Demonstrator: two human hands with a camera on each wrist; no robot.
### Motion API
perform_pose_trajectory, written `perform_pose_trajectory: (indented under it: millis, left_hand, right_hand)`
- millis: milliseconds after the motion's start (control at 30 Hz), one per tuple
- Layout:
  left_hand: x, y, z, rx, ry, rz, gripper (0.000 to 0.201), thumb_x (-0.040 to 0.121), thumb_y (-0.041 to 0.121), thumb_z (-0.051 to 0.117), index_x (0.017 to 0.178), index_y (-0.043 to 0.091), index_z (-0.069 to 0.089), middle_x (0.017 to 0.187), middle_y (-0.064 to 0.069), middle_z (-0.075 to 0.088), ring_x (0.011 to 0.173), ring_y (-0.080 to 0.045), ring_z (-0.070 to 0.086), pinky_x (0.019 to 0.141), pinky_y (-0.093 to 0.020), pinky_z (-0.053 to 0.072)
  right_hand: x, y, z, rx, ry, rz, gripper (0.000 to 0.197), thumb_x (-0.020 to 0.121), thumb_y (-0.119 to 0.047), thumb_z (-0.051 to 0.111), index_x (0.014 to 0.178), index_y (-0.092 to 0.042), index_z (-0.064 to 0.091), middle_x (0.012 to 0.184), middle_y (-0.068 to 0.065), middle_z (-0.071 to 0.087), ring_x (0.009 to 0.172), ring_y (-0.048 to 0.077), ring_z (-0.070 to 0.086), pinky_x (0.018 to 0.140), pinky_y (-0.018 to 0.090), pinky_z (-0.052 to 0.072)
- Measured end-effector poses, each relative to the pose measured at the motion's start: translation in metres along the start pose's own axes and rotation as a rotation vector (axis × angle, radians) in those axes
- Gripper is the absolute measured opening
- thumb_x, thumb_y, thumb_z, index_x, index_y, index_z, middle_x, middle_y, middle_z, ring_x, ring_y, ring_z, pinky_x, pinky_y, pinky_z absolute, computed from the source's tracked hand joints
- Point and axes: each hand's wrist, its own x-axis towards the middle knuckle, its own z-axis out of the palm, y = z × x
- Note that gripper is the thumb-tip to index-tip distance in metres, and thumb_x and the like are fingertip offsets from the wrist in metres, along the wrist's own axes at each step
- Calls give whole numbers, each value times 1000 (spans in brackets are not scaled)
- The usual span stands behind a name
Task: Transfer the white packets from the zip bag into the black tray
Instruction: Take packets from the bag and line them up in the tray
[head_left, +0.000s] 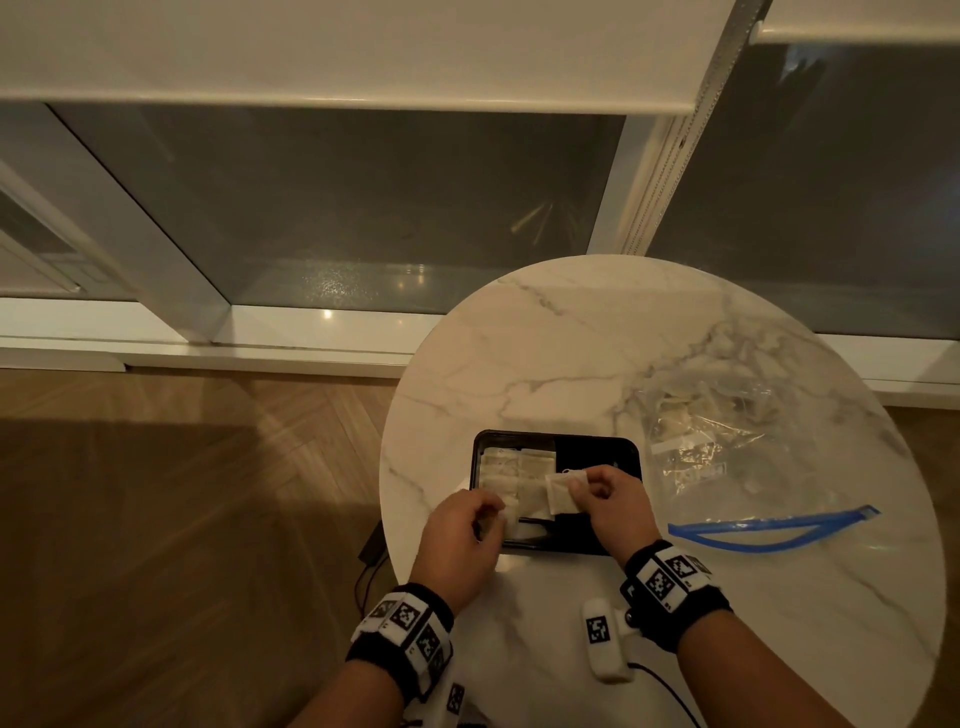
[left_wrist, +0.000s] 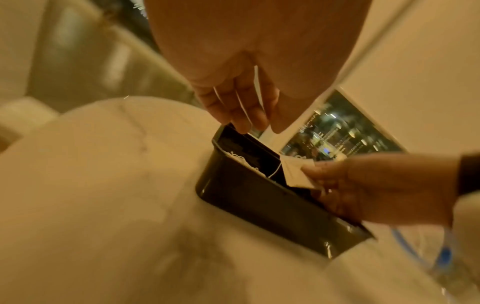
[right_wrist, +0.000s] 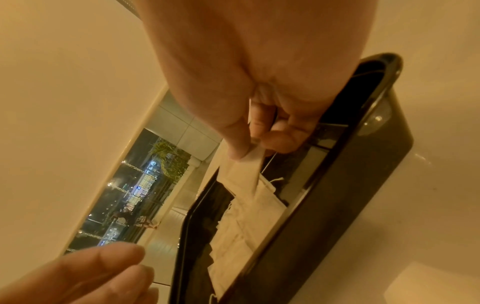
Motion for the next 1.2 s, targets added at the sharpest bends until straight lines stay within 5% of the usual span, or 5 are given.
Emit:
perform_pose_trajectory:
  millis: [200, 633, 867, 1200]
  left_hand:
    - [7, 3, 23, 424, -261, 301, 23, 90, 33, 53, 103, 22, 68, 97, 2, 68, 92, -18, 60, 85, -34, 47]
    - [6, 3, 49, 683, -336, 339, 48, 93, 38, 26, 97, 16, 68, 97, -6, 67, 94, -28, 61, 86, -44, 49]
    - [4, -2, 51, 637, -339, 310, 45, 96, 36, 28, 97, 16, 68, 96, -5, 67, 93, -27, 61, 86, -41, 48]
    - [-1, -6, 54, 605, -344, 279, 43, 101, 39, 29, 103, 16, 65, 102, -6, 64, 98, -25, 56, 92, -40, 44]
  right_hand:
    - [0, 0, 10, 25, -66, 83, 9, 88, -12, 71, 86, -19, 67, 80, 4, 73, 76, 24, 71, 71, 43, 62]
    - [5, -2, 15, -161, -101, 89, 24, 79, -7, 70, 77, -30, 65, 75, -1, 71, 77, 15, 68, 76, 33, 59]
    - [10, -4, 21, -187, -137, 97, 26, 79, -5, 71, 76, -30, 64, 71, 3, 68, 73, 16, 64, 74, 31, 56]
    - [13, -11, 28, -270, -172, 105, 22, 75, -7, 75, 79, -26, 65, 71, -5, 65, 68, 7, 60, 56, 11, 40]
